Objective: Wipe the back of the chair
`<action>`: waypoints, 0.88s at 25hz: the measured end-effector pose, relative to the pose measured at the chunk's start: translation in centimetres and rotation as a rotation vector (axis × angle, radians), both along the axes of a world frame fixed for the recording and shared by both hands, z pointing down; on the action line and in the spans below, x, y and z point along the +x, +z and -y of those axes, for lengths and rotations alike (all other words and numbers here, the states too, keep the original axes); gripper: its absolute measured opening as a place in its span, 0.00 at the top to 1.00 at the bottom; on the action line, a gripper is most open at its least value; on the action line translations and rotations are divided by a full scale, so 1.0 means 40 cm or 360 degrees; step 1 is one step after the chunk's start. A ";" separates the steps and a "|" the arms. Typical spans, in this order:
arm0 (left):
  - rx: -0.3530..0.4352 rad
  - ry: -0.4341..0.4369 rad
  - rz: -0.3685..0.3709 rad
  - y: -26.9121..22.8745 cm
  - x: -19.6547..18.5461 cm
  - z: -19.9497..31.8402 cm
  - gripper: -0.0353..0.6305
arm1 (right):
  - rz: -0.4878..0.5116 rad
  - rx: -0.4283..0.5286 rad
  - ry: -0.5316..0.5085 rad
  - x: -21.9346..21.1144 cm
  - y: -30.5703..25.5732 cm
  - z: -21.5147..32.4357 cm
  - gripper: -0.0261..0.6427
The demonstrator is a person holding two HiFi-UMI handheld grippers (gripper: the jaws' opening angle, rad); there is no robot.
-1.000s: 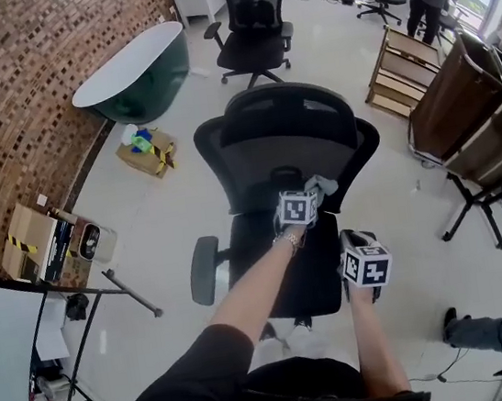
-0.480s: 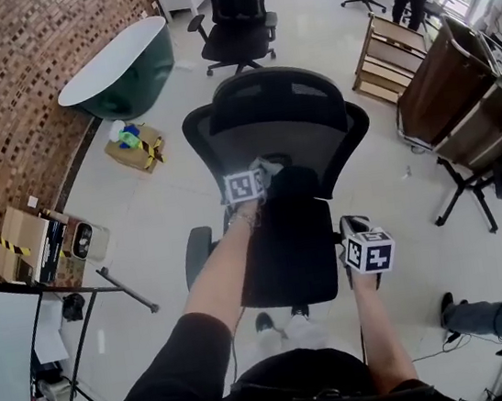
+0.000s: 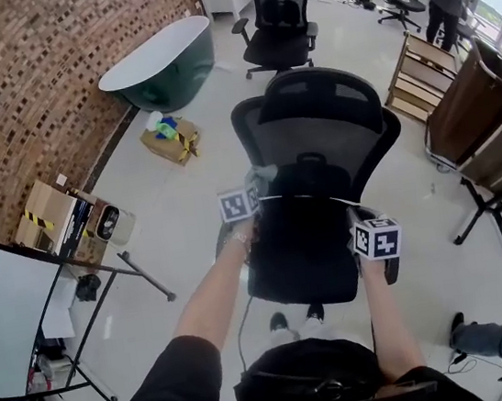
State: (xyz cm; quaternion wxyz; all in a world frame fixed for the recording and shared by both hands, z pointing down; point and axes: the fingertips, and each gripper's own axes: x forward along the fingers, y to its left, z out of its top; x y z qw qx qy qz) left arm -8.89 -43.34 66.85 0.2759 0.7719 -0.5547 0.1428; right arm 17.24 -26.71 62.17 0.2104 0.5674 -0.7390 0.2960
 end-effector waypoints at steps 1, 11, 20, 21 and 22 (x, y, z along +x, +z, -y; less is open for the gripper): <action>0.0018 0.0020 -0.0037 -0.024 0.024 -0.027 0.90 | -0.0007 0.0018 -0.0007 -0.011 -0.008 0.005 0.95; 0.0284 0.0191 0.0014 -0.271 0.325 -0.253 0.90 | -0.0051 0.0069 -0.0018 -0.107 -0.058 0.028 0.95; 0.0272 0.0230 -0.0014 -0.324 0.394 -0.362 0.90 | -0.0043 0.0062 -0.0081 -0.102 -0.091 -0.033 0.95; 0.0265 0.0217 -0.0026 -0.323 0.384 -0.371 0.90 | -0.0040 0.0054 -0.0104 -0.114 -0.087 -0.044 0.95; 0.0271 0.0203 -0.0042 -0.328 0.371 -0.380 0.90 | -0.0041 0.0038 -0.0124 -0.125 -0.075 -0.058 0.95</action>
